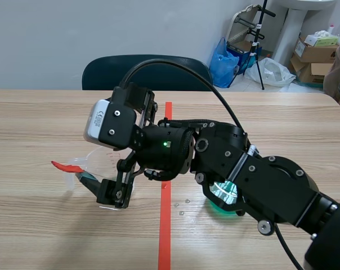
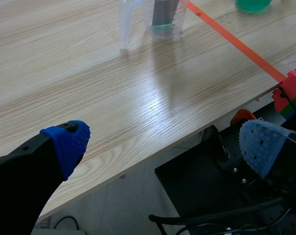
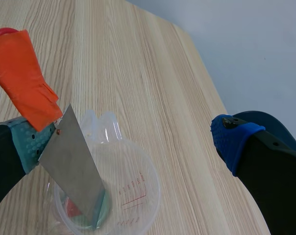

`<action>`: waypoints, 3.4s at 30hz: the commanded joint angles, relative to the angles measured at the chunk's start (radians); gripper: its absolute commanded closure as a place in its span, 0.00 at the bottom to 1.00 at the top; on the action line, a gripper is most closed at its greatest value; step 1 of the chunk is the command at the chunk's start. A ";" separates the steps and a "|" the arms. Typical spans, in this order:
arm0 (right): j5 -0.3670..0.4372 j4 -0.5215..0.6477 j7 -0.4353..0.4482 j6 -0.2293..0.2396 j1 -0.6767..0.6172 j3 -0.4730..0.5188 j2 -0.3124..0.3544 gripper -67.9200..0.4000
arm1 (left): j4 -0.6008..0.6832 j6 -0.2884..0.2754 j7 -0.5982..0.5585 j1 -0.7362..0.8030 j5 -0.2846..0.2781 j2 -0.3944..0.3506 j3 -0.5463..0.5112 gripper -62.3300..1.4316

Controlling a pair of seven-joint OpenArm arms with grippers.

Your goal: Do the redox reaction experiment

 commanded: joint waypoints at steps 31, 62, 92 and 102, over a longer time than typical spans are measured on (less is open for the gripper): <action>0.016 0.014 0.011 -0.005 0.019 0.011 -0.003 0.00 | 0.009 0.000 -0.014 0.001 -0.006 -0.003 0.003 0.00; 0.016 0.014 0.011 -0.003 0.016 0.011 -0.005 0.00 | 0.009 0.000 -0.014 0.001 -0.006 -0.003 0.003 0.00; 0.225 0.481 -0.097 -0.154 -0.363 0.119 0.244 0.00 | 0.025 0.034 -0.014 -0.041 -0.004 0.138 0.003 0.00; 0.333 0.616 -0.116 -0.154 -0.523 0.390 0.329 0.00 | 0.185 0.172 0.007 -0.089 -0.003 0.301 0.003 0.00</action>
